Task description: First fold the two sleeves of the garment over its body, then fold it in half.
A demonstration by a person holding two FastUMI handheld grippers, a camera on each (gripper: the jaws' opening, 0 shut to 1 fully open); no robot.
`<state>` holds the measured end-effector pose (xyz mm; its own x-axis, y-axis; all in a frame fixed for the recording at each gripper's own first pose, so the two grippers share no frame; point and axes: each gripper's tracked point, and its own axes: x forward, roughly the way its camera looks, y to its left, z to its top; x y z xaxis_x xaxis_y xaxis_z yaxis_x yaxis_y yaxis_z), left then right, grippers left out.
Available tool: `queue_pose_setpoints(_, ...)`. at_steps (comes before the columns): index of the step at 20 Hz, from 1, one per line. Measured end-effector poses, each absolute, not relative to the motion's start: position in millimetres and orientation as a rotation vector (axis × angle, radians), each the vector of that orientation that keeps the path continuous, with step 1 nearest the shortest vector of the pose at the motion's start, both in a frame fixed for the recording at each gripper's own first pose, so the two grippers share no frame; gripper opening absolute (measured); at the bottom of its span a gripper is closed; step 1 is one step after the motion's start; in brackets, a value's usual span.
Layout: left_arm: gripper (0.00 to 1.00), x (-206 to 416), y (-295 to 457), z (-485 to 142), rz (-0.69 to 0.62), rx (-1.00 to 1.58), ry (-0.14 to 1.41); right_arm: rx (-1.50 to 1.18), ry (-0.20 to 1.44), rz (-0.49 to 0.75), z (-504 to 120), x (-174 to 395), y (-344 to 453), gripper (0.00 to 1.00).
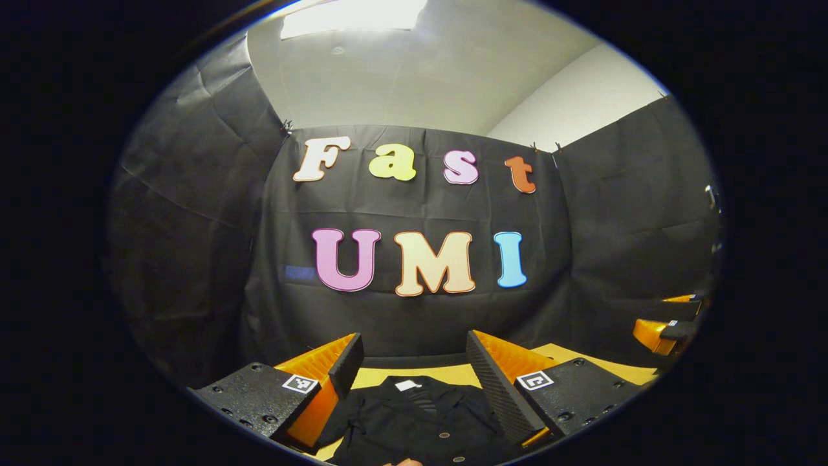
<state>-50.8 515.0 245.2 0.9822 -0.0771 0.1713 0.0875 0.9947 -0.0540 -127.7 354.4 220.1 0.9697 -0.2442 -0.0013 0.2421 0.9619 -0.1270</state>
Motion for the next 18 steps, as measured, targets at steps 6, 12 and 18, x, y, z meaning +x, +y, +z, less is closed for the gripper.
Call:
queue_pose_setpoints(6,0.95,-57,529,237,-0.013,-0.042,-0.151,-0.133,0.293,-0.292,120,-119,290,0.98)
queue_pose_setpoints(12,0.99,-61,521,229,0.043,-0.024,-0.123,-0.086,0.597,-0.231,11,-128,264,0.98)
queue_pose_setpoints(18,0.95,-61,492,218,0.058,-0.023,-0.08,-0.025,0.781,-0.135,-54,-126,264,0.99)
